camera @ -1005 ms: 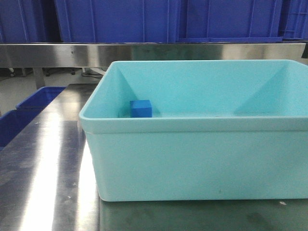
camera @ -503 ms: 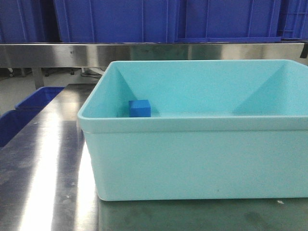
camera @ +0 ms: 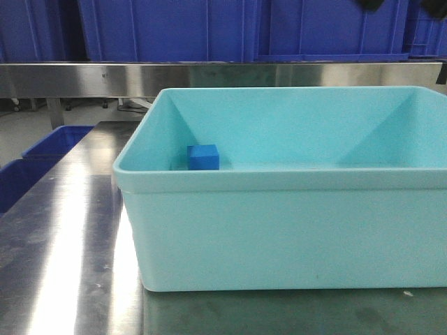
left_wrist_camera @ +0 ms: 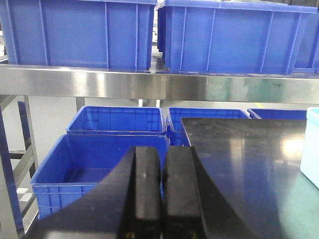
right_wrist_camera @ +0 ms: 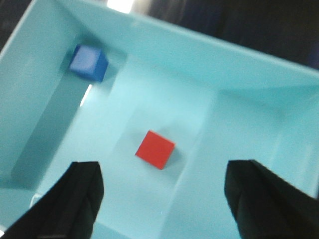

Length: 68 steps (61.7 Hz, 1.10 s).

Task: Pick red cube and place on left shelf
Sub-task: 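Lower the open right gripper into the tub around the red cube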

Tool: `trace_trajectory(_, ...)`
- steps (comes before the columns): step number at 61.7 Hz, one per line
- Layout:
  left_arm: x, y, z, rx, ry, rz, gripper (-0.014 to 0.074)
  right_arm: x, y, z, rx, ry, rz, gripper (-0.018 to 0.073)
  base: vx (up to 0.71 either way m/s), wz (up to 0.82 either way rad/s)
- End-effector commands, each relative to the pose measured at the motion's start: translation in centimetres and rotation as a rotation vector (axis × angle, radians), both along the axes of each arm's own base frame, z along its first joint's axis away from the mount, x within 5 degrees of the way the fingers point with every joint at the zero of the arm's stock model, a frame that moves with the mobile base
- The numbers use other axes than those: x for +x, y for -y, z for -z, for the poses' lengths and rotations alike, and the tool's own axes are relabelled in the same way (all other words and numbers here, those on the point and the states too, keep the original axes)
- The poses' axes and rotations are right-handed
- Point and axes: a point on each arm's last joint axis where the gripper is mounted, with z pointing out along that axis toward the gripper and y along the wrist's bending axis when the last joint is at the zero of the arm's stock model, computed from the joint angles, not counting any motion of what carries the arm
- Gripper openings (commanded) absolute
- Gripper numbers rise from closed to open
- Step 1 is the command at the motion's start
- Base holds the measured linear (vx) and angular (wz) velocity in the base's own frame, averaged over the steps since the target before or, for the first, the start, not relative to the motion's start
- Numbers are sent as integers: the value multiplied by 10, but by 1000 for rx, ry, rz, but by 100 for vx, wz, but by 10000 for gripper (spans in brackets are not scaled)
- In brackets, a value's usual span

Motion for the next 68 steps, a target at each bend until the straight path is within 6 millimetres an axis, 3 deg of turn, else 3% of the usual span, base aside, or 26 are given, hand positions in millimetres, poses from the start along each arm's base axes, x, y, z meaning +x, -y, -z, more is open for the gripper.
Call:
trace_trajectory(1,0,-2,0,-8,71,-15,101,5,-10,-6,37,14,-9,620,0,0)
trace_trajectory(39,0,-2,0,-8,71,-15,101,55,-53,93,-41,-327,73,620,0,0)
trace_trajectory(68,0,-2,0,-8,71,-15,101,77,-60,130,-81,-345,137,615,0,0)
